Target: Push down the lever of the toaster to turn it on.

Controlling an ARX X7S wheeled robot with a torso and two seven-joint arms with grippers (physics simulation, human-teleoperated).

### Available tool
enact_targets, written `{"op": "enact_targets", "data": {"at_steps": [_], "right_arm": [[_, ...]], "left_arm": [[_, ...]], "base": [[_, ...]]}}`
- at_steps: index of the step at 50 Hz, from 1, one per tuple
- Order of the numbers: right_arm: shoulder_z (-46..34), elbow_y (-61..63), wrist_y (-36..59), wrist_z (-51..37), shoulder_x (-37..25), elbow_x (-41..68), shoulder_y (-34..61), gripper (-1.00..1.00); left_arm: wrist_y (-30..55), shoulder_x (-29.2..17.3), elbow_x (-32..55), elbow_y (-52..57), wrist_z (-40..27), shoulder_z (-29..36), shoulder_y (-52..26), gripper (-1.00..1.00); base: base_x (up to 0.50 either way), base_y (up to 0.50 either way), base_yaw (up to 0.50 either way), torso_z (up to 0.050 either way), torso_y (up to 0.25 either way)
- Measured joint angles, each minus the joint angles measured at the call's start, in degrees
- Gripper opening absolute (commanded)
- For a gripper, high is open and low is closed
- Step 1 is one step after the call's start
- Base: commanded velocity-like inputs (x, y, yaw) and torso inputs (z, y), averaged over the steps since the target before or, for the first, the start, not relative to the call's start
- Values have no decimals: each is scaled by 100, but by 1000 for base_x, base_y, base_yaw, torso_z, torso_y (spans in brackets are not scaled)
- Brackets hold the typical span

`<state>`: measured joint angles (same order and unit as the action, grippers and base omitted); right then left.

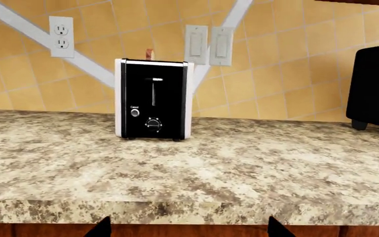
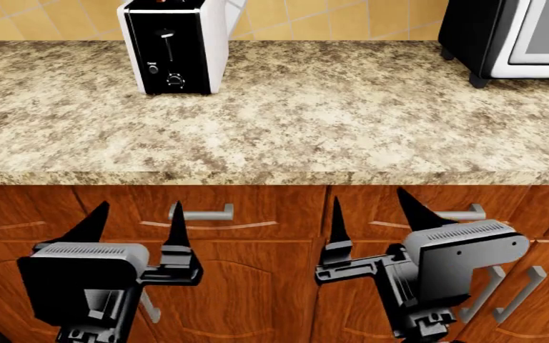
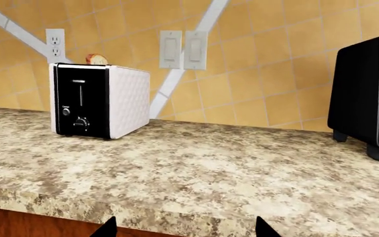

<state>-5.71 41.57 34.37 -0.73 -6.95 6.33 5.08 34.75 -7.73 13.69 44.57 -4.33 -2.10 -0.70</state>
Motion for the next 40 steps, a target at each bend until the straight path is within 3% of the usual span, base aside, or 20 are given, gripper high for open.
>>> {"op": "enact_targets", "data": {"at_steps": [8, 15, 23, 29, 34, 40], "right_arm": [[151, 978, 1265, -185, -277, 630, 617, 100], [383, 1409, 1681, -1485, -1135, 2714, 1262, 100], [573, 1618, 1837, -3040, -2044, 5195, 2244, 100], [657, 1707, 1840, -3808, -2526, 6425, 2818, 100], [560, 1759, 1628, -4132, -2901, 6846, 3037, 100], [230, 1793, 1186, -4371, -3341, 6996, 3160, 100]], "left_arm": [[926, -383, 685, 822, -316, -362, -340, 100], [937, -1382, 2013, 1181, -1323, -514, -512, 100], [-67, -3182, 3423, 1378, -2776, -56, -771, 100], [-1069, -4418, 4012, 1440, -3661, 399, -903, 100], [-1713, -5052, 4246, 1426, -4086, 551, -807, 100], [-2218, -5474, 4355, 1373, -4350, 648, -654, 100]], "base": [[0, 0, 0, 0, 0], [0, 0, 0, 0, 0], [0, 0, 0, 0, 0], [0, 26, 0, 0, 0], [74, 263, 0, 0, 0], [116, 491, 0, 0, 0]]}}
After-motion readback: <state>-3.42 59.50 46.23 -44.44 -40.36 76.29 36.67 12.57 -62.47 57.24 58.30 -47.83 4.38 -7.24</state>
